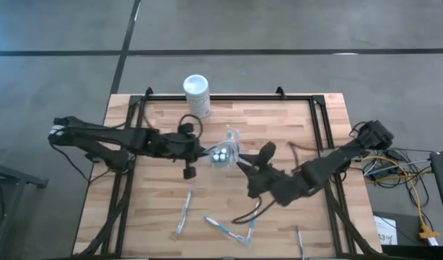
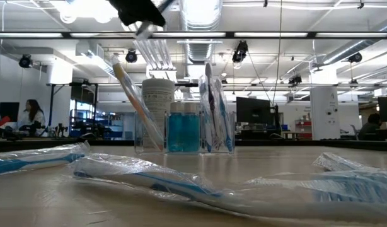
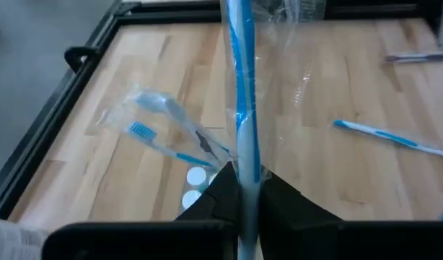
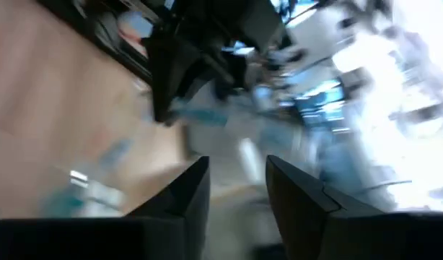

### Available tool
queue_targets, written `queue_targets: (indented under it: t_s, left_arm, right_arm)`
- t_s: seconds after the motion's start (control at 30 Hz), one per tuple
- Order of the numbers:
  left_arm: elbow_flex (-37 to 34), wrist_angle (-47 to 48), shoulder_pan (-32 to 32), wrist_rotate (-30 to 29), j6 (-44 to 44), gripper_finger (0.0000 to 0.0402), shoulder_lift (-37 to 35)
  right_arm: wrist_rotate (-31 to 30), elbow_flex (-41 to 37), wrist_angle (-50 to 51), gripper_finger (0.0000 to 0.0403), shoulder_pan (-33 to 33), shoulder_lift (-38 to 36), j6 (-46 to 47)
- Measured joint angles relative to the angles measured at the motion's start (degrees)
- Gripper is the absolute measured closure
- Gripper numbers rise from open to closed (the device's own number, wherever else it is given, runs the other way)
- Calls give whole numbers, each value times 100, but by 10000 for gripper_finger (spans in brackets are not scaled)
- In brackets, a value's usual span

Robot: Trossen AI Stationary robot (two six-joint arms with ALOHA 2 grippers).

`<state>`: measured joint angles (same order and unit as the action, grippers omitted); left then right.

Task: Pick & Place toothbrushing station
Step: Put the blue toothbrush into the transparent organizer

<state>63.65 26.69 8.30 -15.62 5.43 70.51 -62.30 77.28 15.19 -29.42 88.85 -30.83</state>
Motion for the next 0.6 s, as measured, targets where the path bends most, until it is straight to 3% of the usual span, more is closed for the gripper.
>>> queue_targets:
  t_s: [0.1,0.2,0.33,0.5,0.6]
  left_arm:
    - [-404,-102,111,-135,7,378,-515]
    - [-930,-739,244,-304,-132,378,-1023]
    - [-1563,-1955,355,-364,-653,378,-1404]
    - [-2074,-3080,419,-360,-1244,378,-1433]
    - [-2235,-3718,435,-358,-1459,378,-1322]
  right_arm:
    - [1121,-256,262,258,192,-579,1066]
    - [2550,-694,-150,255,543,-1154,1696]
    - [4399,-1567,-1691,254,1161,-1616,1985]
    - [5859,-2582,-4114,245,1905,-1845,2335]
    - [6630,-2872,-5084,233,2303,-1789,2711]
